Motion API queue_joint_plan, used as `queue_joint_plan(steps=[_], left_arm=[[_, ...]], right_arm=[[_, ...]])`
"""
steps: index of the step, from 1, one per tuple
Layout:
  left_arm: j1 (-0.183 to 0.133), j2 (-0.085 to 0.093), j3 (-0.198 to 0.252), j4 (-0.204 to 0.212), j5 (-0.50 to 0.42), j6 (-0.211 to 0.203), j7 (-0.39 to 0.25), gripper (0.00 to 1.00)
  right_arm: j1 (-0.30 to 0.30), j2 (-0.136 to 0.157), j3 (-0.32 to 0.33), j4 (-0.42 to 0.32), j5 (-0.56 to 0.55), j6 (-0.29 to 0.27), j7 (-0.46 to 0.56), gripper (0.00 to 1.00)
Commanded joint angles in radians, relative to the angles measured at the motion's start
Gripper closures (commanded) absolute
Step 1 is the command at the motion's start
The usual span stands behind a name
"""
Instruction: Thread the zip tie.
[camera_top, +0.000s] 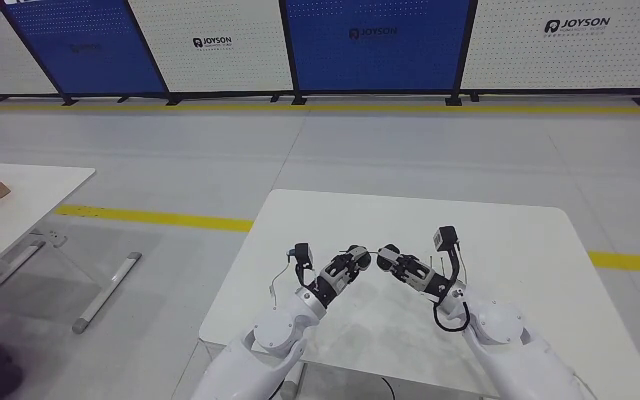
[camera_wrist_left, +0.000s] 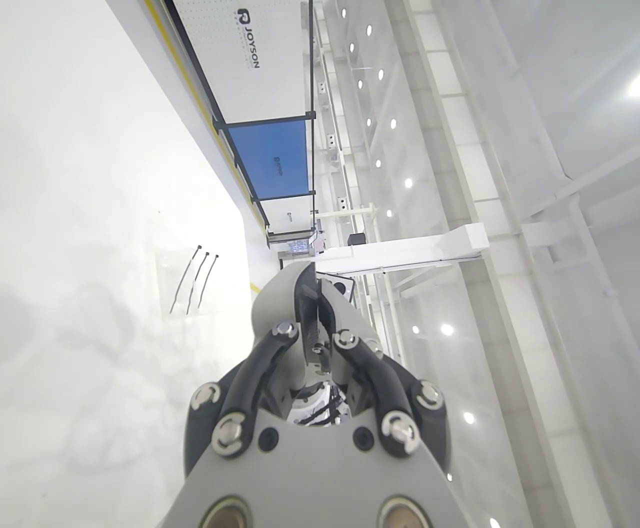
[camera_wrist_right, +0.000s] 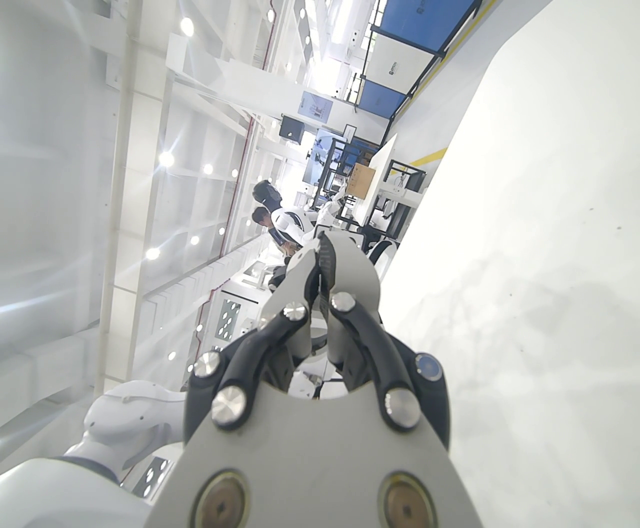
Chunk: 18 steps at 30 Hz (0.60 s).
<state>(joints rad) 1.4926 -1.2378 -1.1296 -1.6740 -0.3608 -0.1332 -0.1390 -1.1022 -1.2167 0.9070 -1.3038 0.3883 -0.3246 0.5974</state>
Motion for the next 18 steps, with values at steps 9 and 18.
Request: queue_joint_plan(steps=[9,18], left_arm=[[0.003,0.000,0.002,-0.004,0.017,-0.002,-0.001,1.00],[0.013,0.001,-0.016,-0.017,0.029,0.024,0.026,1.00]], right_arm=[[-0.022,0.001,0.020,-0.038,-0.018,0.035,0.005,0.00],[-0.046,0.013,0.079,-0.068,-0.036,0.090,0.041,0.00]])
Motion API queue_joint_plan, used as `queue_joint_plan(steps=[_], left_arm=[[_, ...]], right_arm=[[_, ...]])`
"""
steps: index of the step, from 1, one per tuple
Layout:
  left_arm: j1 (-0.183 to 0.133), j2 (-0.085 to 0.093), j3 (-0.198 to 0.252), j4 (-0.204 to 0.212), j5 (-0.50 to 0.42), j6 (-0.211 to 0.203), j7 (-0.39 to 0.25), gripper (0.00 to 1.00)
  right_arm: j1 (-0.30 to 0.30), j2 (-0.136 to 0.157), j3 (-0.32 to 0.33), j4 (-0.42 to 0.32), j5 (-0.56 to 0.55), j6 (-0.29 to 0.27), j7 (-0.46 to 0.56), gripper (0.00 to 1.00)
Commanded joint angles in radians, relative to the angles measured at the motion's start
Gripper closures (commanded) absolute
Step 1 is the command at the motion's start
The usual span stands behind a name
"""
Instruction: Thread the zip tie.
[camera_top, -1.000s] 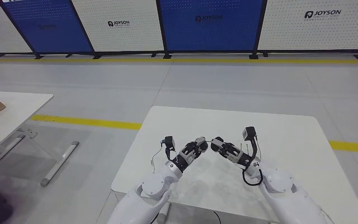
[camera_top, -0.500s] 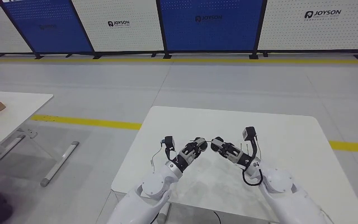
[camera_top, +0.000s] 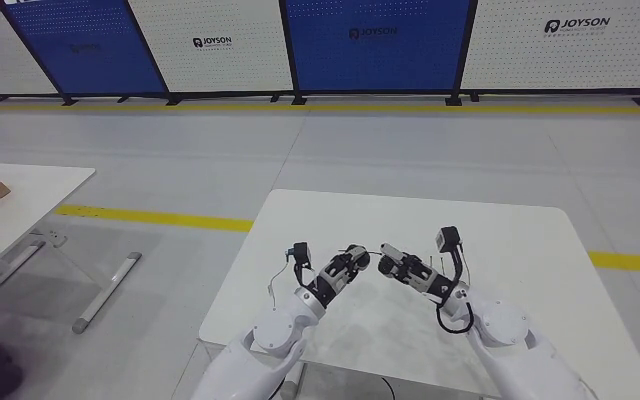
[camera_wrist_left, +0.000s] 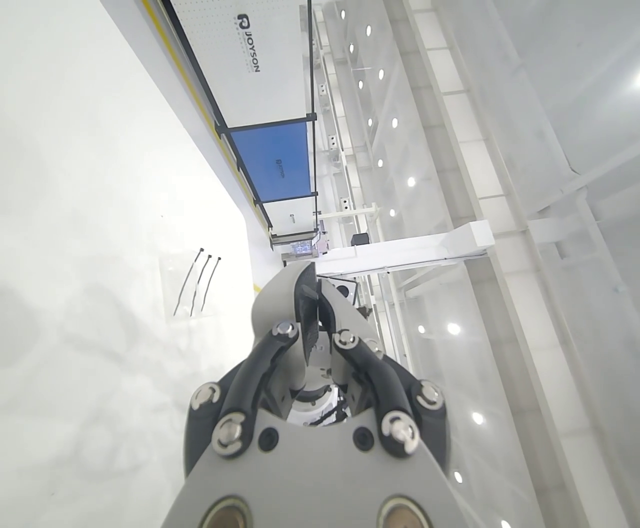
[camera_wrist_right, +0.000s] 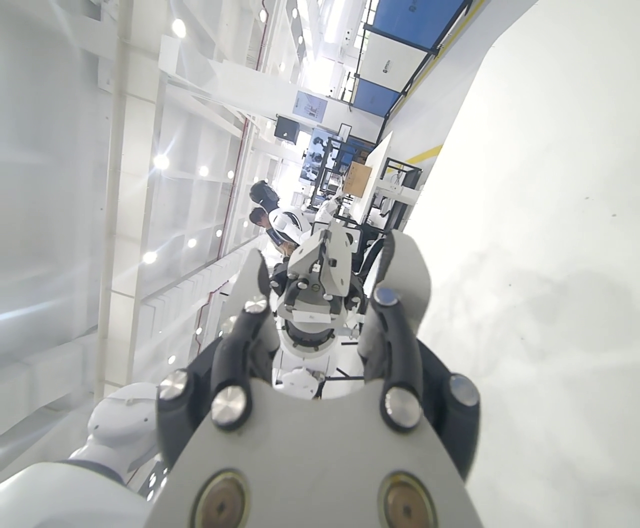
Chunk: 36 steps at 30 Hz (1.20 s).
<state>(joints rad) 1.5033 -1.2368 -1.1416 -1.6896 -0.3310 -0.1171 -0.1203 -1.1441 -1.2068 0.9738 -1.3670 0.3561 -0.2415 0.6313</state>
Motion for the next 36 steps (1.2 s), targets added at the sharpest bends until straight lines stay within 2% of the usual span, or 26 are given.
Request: queue_joint_plan(steps=[1,5,14,17,20,23,25,27,28,29,36], left_arm=[[0.004,0.001,-0.009,-0.005,-0.001,0.017,0.018,1.00],[0.006,0.001,-0.014,-0.010,-0.003,0.030,0.026,1.00],[0.006,0.001,-0.012,-0.008,-0.003,0.032,0.025,1.00],[-0.004,0.002,-0.008,0.006,0.008,0.052,-0.015,1.00],[-0.002,0.009,-0.034,0.009,-0.026,0.065,-0.085,1.00],[0.009,0.020,-0.075,-0.001,-0.041,0.086,-0.175,1.00],[0.021,0.025,-0.100,-0.013,-0.061,0.073,-0.199,1.00],[0.028,0.026,-0.117,-0.022,-0.113,0.079,-0.224,1.00],[0.028,0.026,-0.117,-0.022,-0.113,0.079,-0.224,1.00],[0.028,0.026,-0.117,-0.022,-0.113,0.079,-0.224,1.00],[0.028,0.026,-0.117,-0.022,-0.113,0.079,-0.224,1.00]], right_arm=[[-0.011,0.008,0.029,-0.015,-0.006,0.016,0.019,0.00],[-0.051,0.030,0.098,-0.089,-0.027,0.070,0.064,0.00],[-0.051,0.030,0.098,-0.089,-0.027,0.070,0.064,0.00],[-0.040,0.033,0.095,-0.094,-0.076,0.095,0.091,0.00],[-0.018,0.045,0.131,-0.111,-0.125,0.137,0.144,0.00],[0.011,0.066,0.176,-0.155,-0.197,0.201,0.269,0.00],[0.034,0.078,0.193,-0.193,-0.265,0.249,0.353,0.00],[0.072,0.088,0.193,-0.219,-0.307,0.310,0.486,0.00],[0.090,0.091,0.203,-0.221,-0.331,0.343,0.480,0.00],[0.094,0.091,0.207,-0.223,-0.337,0.351,0.466,0.00],[0.094,0.091,0.207,-0.223,-0.337,0.351,0.466,0.00]])
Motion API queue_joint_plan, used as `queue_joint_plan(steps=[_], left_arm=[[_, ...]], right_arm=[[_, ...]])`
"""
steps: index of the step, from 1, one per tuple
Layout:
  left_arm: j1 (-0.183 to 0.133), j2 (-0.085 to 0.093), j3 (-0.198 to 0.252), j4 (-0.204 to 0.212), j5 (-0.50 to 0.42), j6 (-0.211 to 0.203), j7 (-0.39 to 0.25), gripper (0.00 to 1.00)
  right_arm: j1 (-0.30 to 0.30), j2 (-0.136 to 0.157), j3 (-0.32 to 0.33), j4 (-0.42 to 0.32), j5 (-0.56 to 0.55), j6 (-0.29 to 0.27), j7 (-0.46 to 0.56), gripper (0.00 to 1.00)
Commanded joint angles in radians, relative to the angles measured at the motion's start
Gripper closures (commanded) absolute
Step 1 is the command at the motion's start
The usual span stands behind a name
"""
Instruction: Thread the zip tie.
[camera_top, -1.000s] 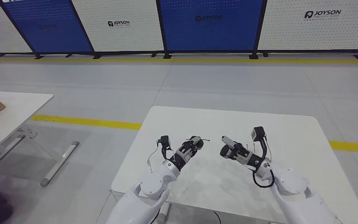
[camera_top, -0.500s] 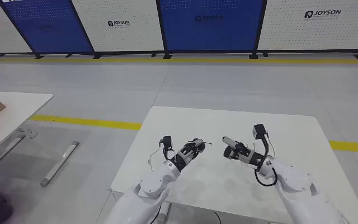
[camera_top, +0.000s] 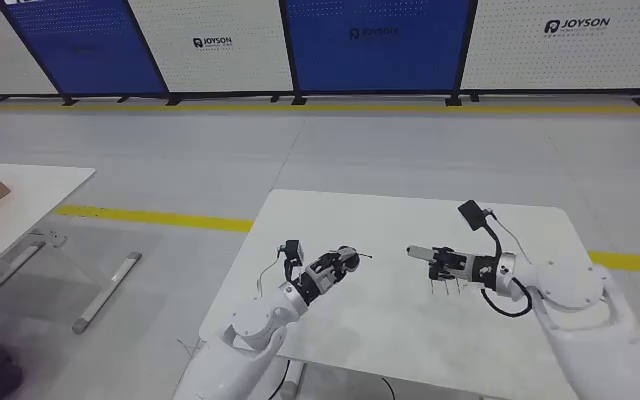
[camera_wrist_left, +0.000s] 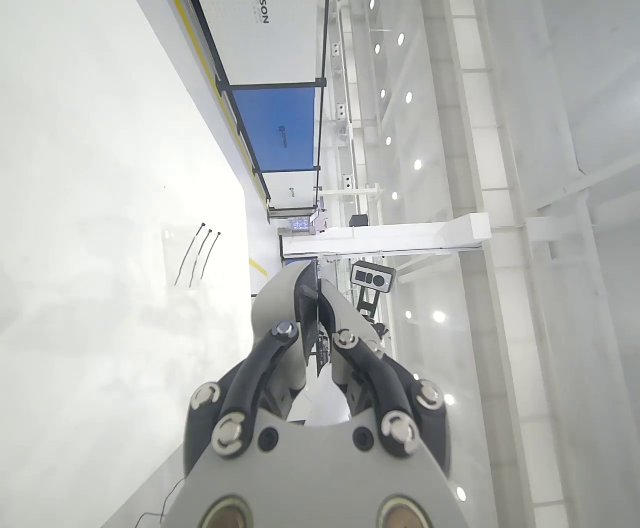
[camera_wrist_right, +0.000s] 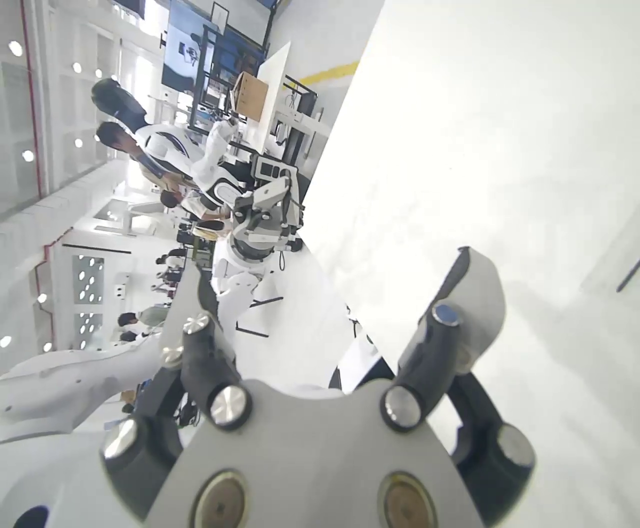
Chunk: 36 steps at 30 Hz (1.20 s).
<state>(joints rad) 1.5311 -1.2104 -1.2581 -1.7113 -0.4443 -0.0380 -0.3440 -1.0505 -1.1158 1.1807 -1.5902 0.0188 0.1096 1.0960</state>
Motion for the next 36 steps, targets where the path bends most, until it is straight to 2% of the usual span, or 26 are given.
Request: queue_joint_plan(steps=[1,19,22,26,30,36], left_arm=[[0.000,0.000,0.000,0.000,0.000,0.000,0.000,1.00],[0.000,0.000,0.000,0.000,0.000,0.000,0.000,1.00],[0.001,0.000,-0.002,-0.016,-0.003,-0.010,0.009,1.00],[0.016,0.004,-0.028,-0.074,-0.008,-0.034,0.012,1.00],[0.046,0.010,-0.071,-0.175,0.002,-0.049,0.024,1.00],[0.068,0.017,-0.110,-0.312,-0.012,-0.020,-0.008,1.00]], right_arm=[[0.000,0.000,0.000,0.000,0.000,0.000,0.002,0.00],[0.000,0.000,0.000,0.000,0.000,0.000,0.002,0.00],[0.000,0.000,0.000,0.000,0.000,0.000,0.002,0.00],[0.000,0.000,0.000,0.000,0.000,0.000,0.002,0.00],[0.000,0.000,0.000,0.000,0.000,0.000,0.002,0.00],[0.000,0.000,0.000,0.000,0.000,0.000,0.002,0.00]])
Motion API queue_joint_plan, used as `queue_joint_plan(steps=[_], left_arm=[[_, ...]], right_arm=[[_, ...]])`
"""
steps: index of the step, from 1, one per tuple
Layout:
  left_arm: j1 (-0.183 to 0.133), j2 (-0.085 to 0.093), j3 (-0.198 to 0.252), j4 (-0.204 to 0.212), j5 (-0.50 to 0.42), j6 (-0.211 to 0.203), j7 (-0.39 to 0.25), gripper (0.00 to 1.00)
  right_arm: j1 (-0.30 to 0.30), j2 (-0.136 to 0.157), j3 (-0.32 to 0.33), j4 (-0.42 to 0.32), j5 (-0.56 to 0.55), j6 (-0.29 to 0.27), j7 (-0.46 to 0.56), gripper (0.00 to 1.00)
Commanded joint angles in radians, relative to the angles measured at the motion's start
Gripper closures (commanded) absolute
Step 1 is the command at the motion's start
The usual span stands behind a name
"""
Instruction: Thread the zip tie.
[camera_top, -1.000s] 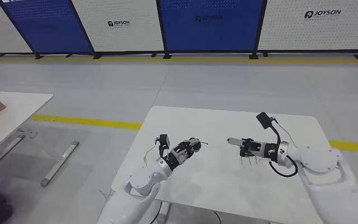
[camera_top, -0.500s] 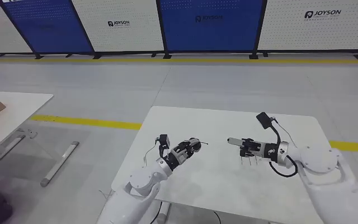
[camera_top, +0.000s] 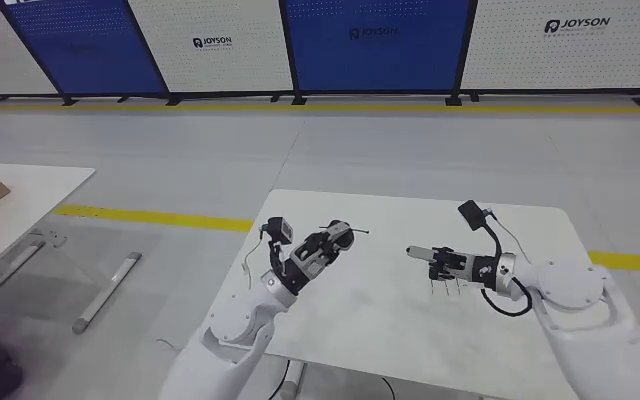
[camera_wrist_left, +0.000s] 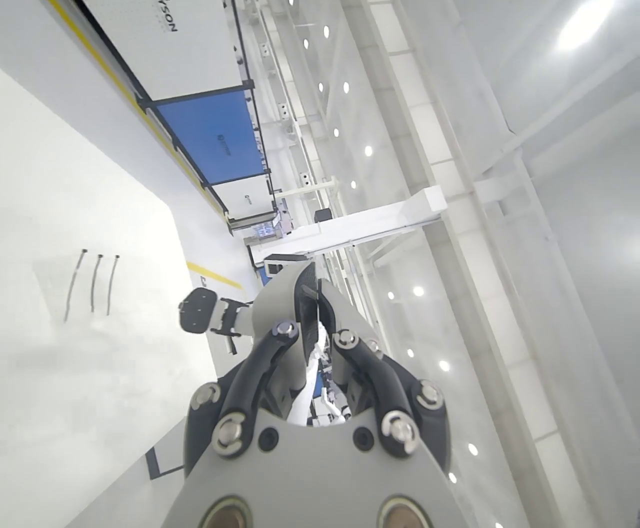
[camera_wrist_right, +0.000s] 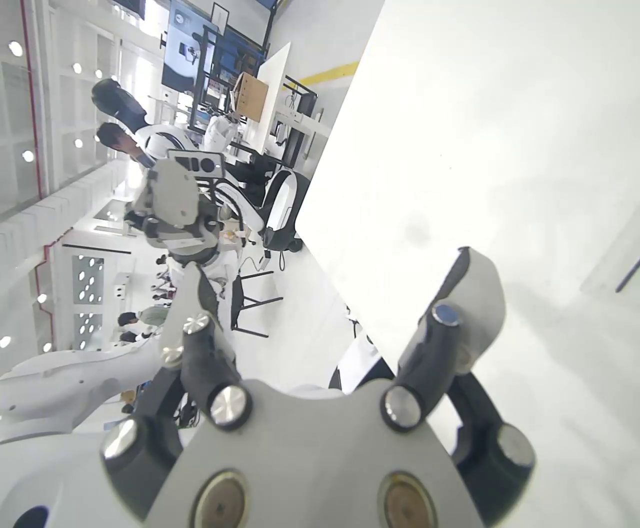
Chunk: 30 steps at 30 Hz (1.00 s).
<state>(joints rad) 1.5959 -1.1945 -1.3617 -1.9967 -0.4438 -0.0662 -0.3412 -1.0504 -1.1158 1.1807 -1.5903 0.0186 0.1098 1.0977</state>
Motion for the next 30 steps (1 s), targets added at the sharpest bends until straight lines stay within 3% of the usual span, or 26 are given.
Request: queue_joint_plan(steps=[1,6,9,19,23,30], left_arm=[[0.007,0.002,-0.017,-0.049,-0.013,0.008,-0.014,1.00],[0.043,0.008,-0.060,-0.143,-0.032,0.009,-0.037,1.00],[0.061,0.007,-0.066,-0.143,0.000,-0.029,0.009,1.00],[0.061,0.007,-0.066,-0.143,0.000,-0.029,0.009,1.00],[0.066,0.008,-0.067,-0.176,-0.085,-0.005,-0.054,1.00],[0.131,0.013,-0.119,-0.241,-0.129,-0.051,-0.105,1.00]], right_arm=[[0.000,0.000,0.000,0.000,0.000,0.000,0.000,0.00],[0.000,0.000,0.000,0.000,0.000,0.000,0.000,0.00],[0.000,0.000,0.000,0.000,0.000,0.000,0.000,0.00],[0.000,0.000,0.000,0.000,0.000,0.000,0.000,0.00],[0.000,0.000,0.000,0.000,0.000,0.000,0.000,0.00],[0.000,0.000,0.000,0.000,0.000,0.000,0.000,0.00]])
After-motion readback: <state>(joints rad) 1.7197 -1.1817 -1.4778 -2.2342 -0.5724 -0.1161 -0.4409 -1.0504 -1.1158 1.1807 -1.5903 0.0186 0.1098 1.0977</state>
